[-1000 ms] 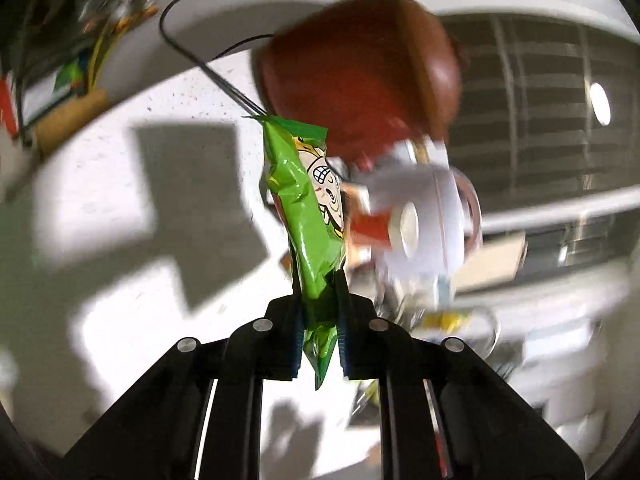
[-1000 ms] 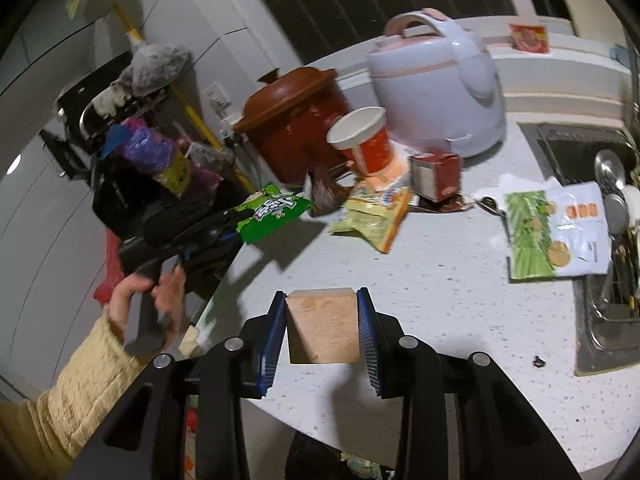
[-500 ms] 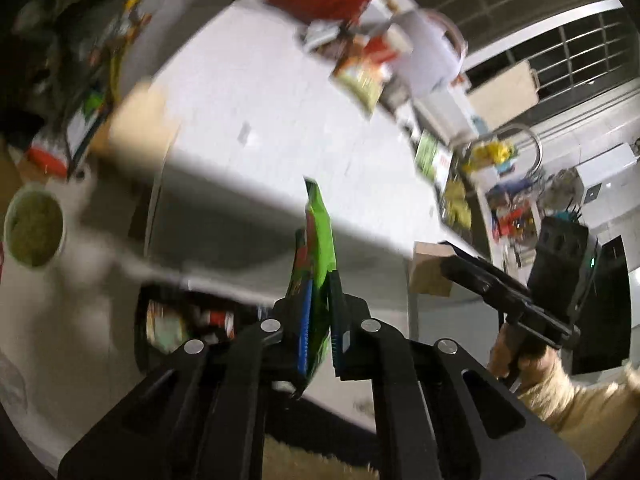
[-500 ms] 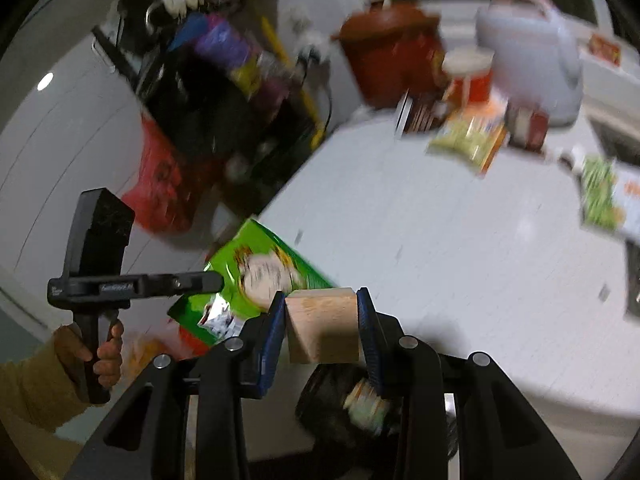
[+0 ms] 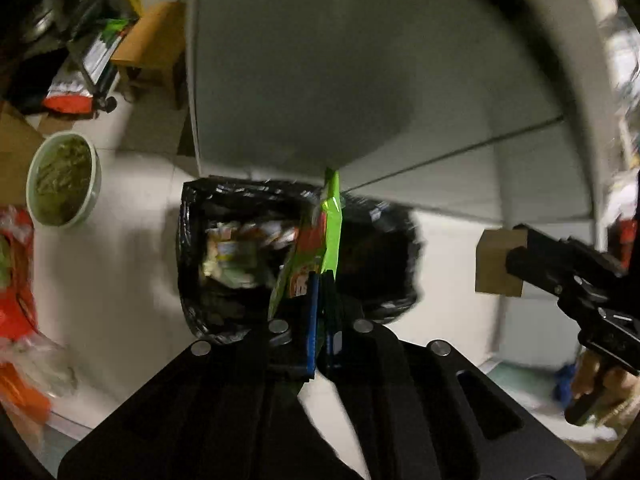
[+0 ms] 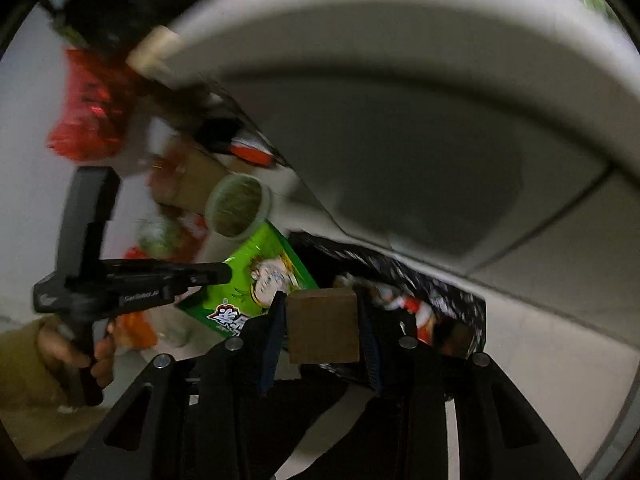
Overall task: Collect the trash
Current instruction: 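Drop the green chip bag from the left tool into the trash bag while the right tool drops the block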
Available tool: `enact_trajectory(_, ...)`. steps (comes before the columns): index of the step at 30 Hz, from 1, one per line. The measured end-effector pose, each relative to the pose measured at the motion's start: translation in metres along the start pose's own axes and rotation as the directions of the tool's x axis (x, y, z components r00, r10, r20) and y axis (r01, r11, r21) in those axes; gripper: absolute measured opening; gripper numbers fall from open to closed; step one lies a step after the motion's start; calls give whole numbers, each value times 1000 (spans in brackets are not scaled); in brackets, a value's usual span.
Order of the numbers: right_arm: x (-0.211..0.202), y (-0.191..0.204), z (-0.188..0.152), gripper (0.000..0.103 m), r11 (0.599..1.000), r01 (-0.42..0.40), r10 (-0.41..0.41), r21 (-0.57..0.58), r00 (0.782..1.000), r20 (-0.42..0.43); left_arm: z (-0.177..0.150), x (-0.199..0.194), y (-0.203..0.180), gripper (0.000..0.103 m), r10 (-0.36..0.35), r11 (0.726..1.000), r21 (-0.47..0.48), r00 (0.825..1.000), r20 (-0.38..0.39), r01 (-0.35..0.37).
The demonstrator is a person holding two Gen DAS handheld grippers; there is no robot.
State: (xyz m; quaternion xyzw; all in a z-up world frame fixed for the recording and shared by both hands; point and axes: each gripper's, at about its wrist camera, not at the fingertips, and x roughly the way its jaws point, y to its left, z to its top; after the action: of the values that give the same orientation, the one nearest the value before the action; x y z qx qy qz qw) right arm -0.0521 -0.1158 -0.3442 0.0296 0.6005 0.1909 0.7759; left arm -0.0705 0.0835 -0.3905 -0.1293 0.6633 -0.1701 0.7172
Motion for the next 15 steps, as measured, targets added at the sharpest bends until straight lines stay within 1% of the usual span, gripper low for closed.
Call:
enact_trajectory(2, 38, -9, -9, 35, 998, 49, -48, 26, 999, -13, 2, 35, 1, 2, 42, 999, 35, 998, -35, -41)
enact_trajectory(4, 77, -23, -16, 35, 993, 86, -82, 79, 996, -46, 4, 63, 5, 2, 76, 996, 53, 995, -67, -72)
enact_trajectory(6, 98, -34, -22, 35, 988, 107, -101, 107, 993, -61, 5, 82, 4, 2, 123, 990, 83, 989, -88, -115)
enact_trajectory(7, 114, -41, -25, 35, 984, 124, -116, 125, 990, -74, 7, 92, 5, 2, 145, 986, 91, 984, -100, -136)
enact_trajectory(9, 130, -48, -27, 35, 979, 139, -126, 150, 988, -92, 8, 105, 7, 2, 204, 975, 115, 973, -112, -191)
enact_trajectory(10, 139, -53, -29, 36, 975, 148, -131, 168, 986, -107, 9, 111, 8, 2, 239, 966, 126, 964, -118, -225)
enact_trajectory(11, 144, -59, -30, 40, 971, 150, -129, 186, 984, -122, 8, 113, 6, 2, 268, 959, 133, 955, -123, -252)
enact_trajectory(12, 149, -65, -32, 47, 965, 158, -132, 208, 982, -136, 8, 114, 5, 8, 301, 948, 142, 946, -123, -284)
enact_trajectory(13, 150, -70, -32, 61, 958, 174, -144, 228, 980, -139, 8, 115, 5, 16, 338, 935, 159, 933, -124, -317)
enact_trajectory(14, 148, -74, -33, 72, 949, 193, -163, 249, 977, -135, 8, 114, 5, 38, 351, 930, 167, 928, -126, -329)
enact_trajectory(15, 147, -77, -33, 73, 945, 195, -166, 262, 978, -129, 7, 114, 4, 59, 369, 921, 180, 921, -124, -345)
